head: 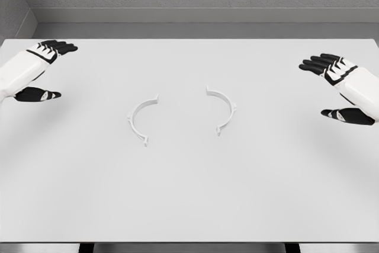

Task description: Assemble PVC drainage pipe clamps

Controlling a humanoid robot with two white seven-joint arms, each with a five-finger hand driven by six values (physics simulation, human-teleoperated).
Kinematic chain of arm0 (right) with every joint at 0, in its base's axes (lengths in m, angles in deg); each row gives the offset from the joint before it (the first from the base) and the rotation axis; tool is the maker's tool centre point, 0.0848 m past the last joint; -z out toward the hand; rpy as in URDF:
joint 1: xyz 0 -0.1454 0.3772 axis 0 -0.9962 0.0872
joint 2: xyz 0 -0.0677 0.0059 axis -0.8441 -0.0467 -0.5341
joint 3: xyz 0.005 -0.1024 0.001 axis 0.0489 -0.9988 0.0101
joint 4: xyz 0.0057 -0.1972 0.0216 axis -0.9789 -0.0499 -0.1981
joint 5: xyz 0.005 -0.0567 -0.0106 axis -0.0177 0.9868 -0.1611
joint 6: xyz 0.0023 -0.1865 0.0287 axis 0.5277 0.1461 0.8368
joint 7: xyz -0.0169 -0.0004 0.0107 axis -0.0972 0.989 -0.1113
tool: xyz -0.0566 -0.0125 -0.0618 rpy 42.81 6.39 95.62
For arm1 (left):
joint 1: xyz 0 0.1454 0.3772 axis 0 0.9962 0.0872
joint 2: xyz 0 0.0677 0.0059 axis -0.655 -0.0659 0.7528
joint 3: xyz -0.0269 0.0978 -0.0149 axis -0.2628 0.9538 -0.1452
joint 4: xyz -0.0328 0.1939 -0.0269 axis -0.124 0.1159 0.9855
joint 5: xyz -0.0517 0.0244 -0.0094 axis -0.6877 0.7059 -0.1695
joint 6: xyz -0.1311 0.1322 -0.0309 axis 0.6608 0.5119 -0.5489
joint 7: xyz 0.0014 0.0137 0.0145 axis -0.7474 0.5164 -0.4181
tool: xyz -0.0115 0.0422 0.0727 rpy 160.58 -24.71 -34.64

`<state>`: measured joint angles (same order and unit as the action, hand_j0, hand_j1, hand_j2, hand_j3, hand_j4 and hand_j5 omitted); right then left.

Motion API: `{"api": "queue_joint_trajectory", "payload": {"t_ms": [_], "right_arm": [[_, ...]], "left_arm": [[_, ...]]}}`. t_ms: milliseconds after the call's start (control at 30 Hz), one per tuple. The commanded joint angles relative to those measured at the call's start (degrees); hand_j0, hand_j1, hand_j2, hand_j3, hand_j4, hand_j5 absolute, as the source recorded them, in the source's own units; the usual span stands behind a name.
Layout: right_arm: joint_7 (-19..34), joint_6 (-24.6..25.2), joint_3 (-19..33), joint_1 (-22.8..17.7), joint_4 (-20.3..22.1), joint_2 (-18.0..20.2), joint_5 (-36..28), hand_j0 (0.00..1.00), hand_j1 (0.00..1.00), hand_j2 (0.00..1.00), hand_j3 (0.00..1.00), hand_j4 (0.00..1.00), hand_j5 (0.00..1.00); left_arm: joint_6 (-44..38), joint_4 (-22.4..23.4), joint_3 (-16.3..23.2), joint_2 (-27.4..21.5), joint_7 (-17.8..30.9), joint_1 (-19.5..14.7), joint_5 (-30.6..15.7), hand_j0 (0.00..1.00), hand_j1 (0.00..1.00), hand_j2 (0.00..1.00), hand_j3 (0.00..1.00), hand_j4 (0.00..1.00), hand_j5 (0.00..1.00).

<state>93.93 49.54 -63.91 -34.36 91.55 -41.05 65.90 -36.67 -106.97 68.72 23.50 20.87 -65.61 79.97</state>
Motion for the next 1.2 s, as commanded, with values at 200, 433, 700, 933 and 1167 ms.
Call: {"api": "queue_joint_trajectory", "payload": {"t_ms": [200, 433, 700, 933, 1167], "right_arm": [[-0.3, 0.1, -5.8, 5.6, 0.0, -0.4, 3.7, 1.00, 1.00, 1.00, 1.00, 1.00, 1.00], [-0.1, 6.2, -18.6, 19.7, -7.9, -8.3, 16.5, 1.00, 1.00, 1.00, 1.00, 1.00, 1.00], [-0.2, 7.9, -26.2, 25.7, -16.0, -12.5, 20.8, 1.00, 1.00, 1.00, 1.00, 1.00, 1.00], [-0.2, 8.2, -28.3, 27.9, -20.5, -16.6, 24.3, 1.00, 1.00, 1.00, 1.00, 1.00, 1.00], [-0.3, 8.2, -28.9, 28.8, -23.6, -18.1, 25.2, 1.00, 1.00, 1.00, 1.00, 1.00, 1.00]], "left_arm": [[0.0, -2.1, 0.1, -0.7, 0.0, 1.2, -0.4, 1.00, 1.00, 1.00, 1.00, 1.00, 1.00], [0.0, -2.9, 0.0, -0.7, 0.0, 2.3, -0.5, 1.00, 1.00, 1.00, 1.00, 1.00, 1.00], [0.0, -3.7, 1.0, 1.1, 0.0, 2.7, 0.1, 1.00, 1.00, 1.00, 1.00, 1.00, 1.00], [0.0, -3.6, 3.4, 3.0, 0.0, 2.0, 0.2, 1.00, 1.00, 1.00, 1.00, 1.00, 1.00], [0.0, -3.4, 4.0, 4.8, 0.0, 1.8, 1.6, 1.00, 1.00, 1.00, 1.00, 1.00, 1.00]]}}
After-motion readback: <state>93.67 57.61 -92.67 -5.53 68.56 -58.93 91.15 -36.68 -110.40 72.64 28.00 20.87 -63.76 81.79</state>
